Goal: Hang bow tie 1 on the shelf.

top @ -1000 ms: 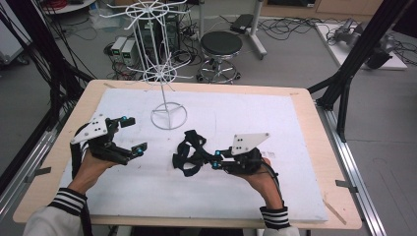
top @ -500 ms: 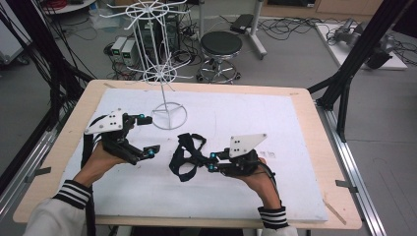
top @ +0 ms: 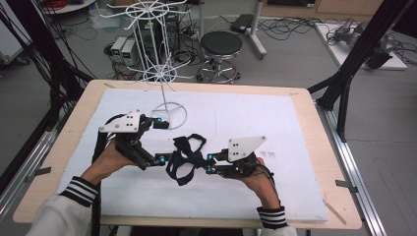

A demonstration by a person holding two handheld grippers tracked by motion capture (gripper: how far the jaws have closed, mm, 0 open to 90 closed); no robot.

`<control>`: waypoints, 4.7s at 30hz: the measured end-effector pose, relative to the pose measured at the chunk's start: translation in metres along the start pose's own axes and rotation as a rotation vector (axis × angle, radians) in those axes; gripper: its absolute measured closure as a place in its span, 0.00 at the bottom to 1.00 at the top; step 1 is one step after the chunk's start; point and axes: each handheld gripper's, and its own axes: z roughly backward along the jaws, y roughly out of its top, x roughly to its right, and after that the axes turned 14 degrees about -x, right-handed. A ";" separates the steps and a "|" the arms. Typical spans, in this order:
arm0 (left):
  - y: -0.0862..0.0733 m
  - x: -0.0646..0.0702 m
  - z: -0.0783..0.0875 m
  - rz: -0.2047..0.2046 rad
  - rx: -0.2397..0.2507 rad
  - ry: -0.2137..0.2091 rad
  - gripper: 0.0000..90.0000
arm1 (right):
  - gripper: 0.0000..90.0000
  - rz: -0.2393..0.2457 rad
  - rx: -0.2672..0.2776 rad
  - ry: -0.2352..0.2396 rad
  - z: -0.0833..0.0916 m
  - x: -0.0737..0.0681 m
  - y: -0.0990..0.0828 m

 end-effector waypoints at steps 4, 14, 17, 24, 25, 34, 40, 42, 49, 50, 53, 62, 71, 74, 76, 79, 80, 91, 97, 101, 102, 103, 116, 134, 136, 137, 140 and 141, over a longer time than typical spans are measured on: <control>0.003 0.002 -0.007 -0.014 -0.015 -0.026 0.02 | 0.94 0.029 0.010 -0.001 -0.001 -0.001 0.002; 0.007 0.005 -0.009 -0.047 0.015 -0.087 0.26 | 0.94 0.044 0.004 0.003 -0.004 -0.003 0.004; 0.007 0.006 -0.010 -0.052 0.012 -0.098 0.35 | 0.94 0.052 0.001 0.008 -0.005 -0.003 0.004; 0.006 0.004 -0.010 -0.041 -0.022 -0.094 0.45 | 0.94 0.061 0.001 0.005 -0.004 -0.004 0.004; 0.006 0.005 -0.011 -0.039 -0.019 -0.101 0.45 | 0.94 0.061 0.001 0.005 -0.004 -0.004 0.004; 0.006 0.004 -0.009 -0.032 -0.025 -0.137 0.69 | 0.94 0.062 0.000 0.001 -0.004 -0.004 0.004; 0.007 0.006 -0.008 -0.017 -0.035 -0.147 0.85 | 0.94 0.055 -0.010 -0.002 -0.004 -0.004 0.003; 0.007 0.006 -0.006 -0.020 -0.031 -0.153 0.87 | 0.94 0.047 -0.005 -0.003 -0.004 -0.004 0.003; 0.006 0.008 -0.006 -0.025 -0.029 -0.132 0.92 | 0.94 0.036 -0.004 -0.007 -0.005 -0.003 0.003; 0.006 0.008 -0.006 -0.024 -0.028 -0.131 0.92 | 0.94 0.036 -0.003 -0.008 -0.004 -0.003 0.003; 0.006 0.009 -0.007 -0.024 -0.024 -0.125 0.92 | 0.94 0.031 -0.005 -0.005 -0.004 -0.003 0.003; 0.005 0.009 -0.004 -0.022 -0.023 -0.096 0.92 | 0.11 -0.131 0.081 -0.131 -0.005 -0.002 -0.001; 0.005 0.008 -0.004 -0.020 -0.025 -0.093 0.92 | 0.02 -0.154 0.124 -0.156 0.001 -0.002 -0.003; 0.005 0.008 -0.003 -0.014 -0.012 -0.086 0.92 | 0.02 -0.170 0.127 -0.156 0.002 -0.001 -0.004; 0.005 0.008 -0.002 -0.018 -0.015 -0.083 0.92 | 0.02 -0.183 0.131 -0.155 0.003 -0.001 -0.004; 0.004 0.007 0.000 -0.017 -0.015 -0.076 0.92 | 0.01 -0.184 0.142 -0.153 0.004 -0.001 -0.004; 0.004 0.008 0.001 -0.013 -0.012 -0.073 0.92 | 0.01 -0.191 0.143 -0.153 0.004 -0.001 -0.004; 0.003 0.005 0.015 0.000 0.018 -0.018 0.92 | 0.01 -0.249 0.151 -0.208 0.014 -0.002 -0.015; 0.004 0.002 0.025 -0.002 0.046 0.026 0.92 | 0.01 -0.287 0.166 -0.254 0.024 -0.004 -0.026; 0.005 -0.001 0.034 0.000 0.060 0.056 0.92 | 0.01 -0.308 0.174 -0.326 0.030 -0.007 -0.033; 0.005 -0.002 0.036 0.001 0.064 0.064 0.92 | 0.01 -0.317 0.183 -0.345 0.031 -0.009 -0.034; 0.006 -0.002 0.038 0.001 0.067 0.067 0.92 | 0.01 -0.320 0.188 -0.368 0.032 -0.010 -0.035; 0.007 -0.012 0.063 0.014 0.139 0.187 0.92 | 0.01 -0.429 0.225 -0.618 0.039 -0.027 -0.070; 0.021 -0.040 0.088 0.065 0.191 0.331 0.92 | 0.01 -0.467 0.233 -0.708 0.054 -0.041 -0.103; 0.021 -0.042 0.090 0.072 0.193 0.338 0.92 | 0.01 -0.478 0.232 -0.708 0.055 -0.042 -0.107; 0.022 -0.043 0.091 0.072 0.184 0.345 0.92 | 0.01 -0.478 0.232 -0.711 0.055 -0.043 -0.108; 0.024 -0.046 0.092 0.077 0.200 0.361 0.92 | 0.01 -0.482 0.233 -0.718 0.056 -0.044 -0.113; 0.024 -0.046 0.092 0.080 0.206 0.365 0.92 | 0.01 -0.486 0.233 -0.723 0.057 -0.044 -0.114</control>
